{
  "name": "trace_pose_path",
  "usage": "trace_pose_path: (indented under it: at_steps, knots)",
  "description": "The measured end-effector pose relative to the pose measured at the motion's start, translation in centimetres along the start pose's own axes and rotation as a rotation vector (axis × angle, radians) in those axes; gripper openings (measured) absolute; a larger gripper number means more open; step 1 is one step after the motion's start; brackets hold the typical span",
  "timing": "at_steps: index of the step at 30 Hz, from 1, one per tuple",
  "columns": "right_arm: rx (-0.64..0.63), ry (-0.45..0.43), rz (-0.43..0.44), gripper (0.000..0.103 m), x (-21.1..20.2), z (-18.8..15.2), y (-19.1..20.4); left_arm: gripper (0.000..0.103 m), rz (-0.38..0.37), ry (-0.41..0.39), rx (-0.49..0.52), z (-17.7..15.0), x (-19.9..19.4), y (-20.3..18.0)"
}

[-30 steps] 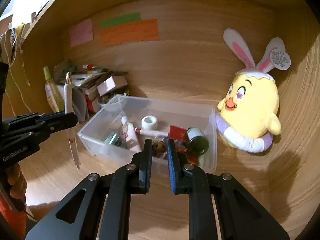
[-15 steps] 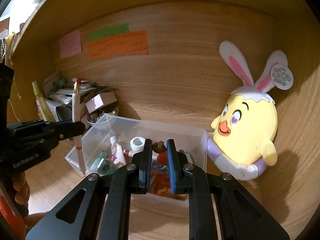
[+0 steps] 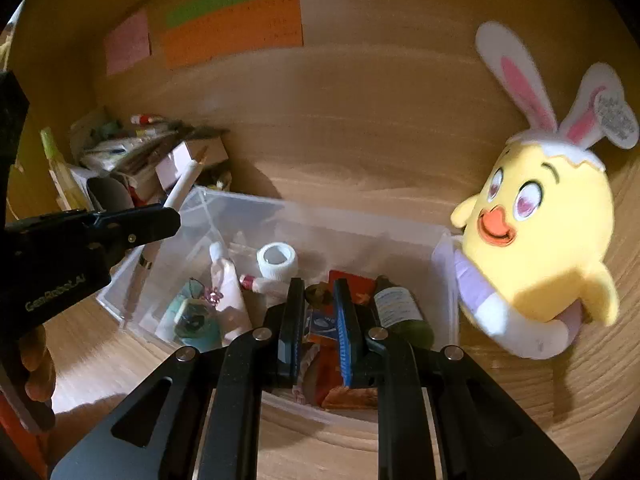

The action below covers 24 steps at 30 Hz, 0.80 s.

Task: Organize objects
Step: 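Carry both items over the clear box and open the left gripper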

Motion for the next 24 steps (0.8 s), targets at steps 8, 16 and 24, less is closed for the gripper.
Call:
trace_pose_path:
  at_steps: [8, 16, 24]
  knots:
    - [0.023, 0.044, -0.010, 0.013, 1.9, -0.8, -1.0, 0.010, -0.015, 0.050, 0.032, -0.9, 1.7, -0.5]
    - [-0.005, 0.052, -0.030, 0.013, 2.2, -1.1, -0.9, 0.010, -0.019, 0.083, 0.045, -1.5, 1.8, -0.7]
    - [-0.022, 0.048, -0.054, 0.013, 2.2, -1.2, -1.0, 0.036, -0.023, 0.042, 0.043, -1.8, -1.0, -0.5]
Point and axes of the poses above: each gripper's, at about its wrist camera, not at the fingertips, and x roughly the way its jaws point, y to its left, z to its top, the point moved 8 cm from there along x, roughly the way its jaws point, and after that the axes turned 6 degrees about y, right-handed, at the moved point
